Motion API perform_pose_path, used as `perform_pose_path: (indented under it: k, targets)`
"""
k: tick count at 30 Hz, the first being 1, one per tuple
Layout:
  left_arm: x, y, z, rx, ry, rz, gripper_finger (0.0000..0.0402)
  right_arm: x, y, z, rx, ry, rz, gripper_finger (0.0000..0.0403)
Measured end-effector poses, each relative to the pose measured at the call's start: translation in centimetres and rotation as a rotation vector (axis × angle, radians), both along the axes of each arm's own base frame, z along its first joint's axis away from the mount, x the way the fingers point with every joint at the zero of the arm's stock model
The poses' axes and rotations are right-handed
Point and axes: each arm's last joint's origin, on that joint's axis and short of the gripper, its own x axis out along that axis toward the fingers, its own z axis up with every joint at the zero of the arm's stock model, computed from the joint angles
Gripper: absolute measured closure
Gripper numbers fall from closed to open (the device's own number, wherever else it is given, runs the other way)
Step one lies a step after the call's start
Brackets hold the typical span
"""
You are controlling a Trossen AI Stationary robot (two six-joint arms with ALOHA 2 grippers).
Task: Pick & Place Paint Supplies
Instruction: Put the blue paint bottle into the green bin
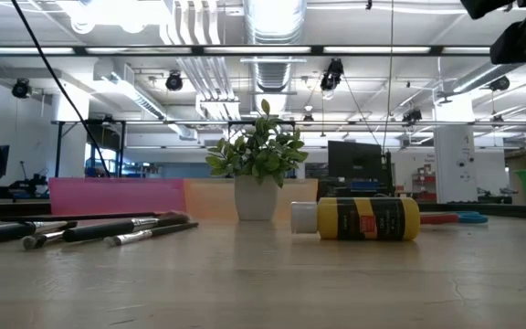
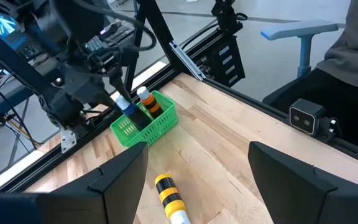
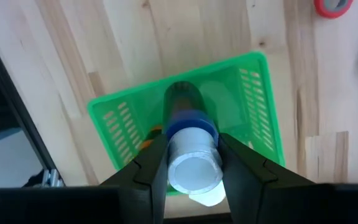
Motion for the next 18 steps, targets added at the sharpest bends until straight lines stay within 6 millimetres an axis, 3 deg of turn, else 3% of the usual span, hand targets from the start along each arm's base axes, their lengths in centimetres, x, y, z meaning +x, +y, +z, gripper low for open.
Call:
perform_pose_path:
  k: [9,18]
  targets:
    - [0.0,0.0,0.0,-0.001,-0.003,0.000,0.0115,2.3,2.3,-0.7,-0.050,0.109,0.057,0.0294]
    - [0.0,0.0,0.0,-0.001,-0.002,0.000,0.0115,5.2,4.8,1.0,-0.103,0.150,0.143,0.0294]
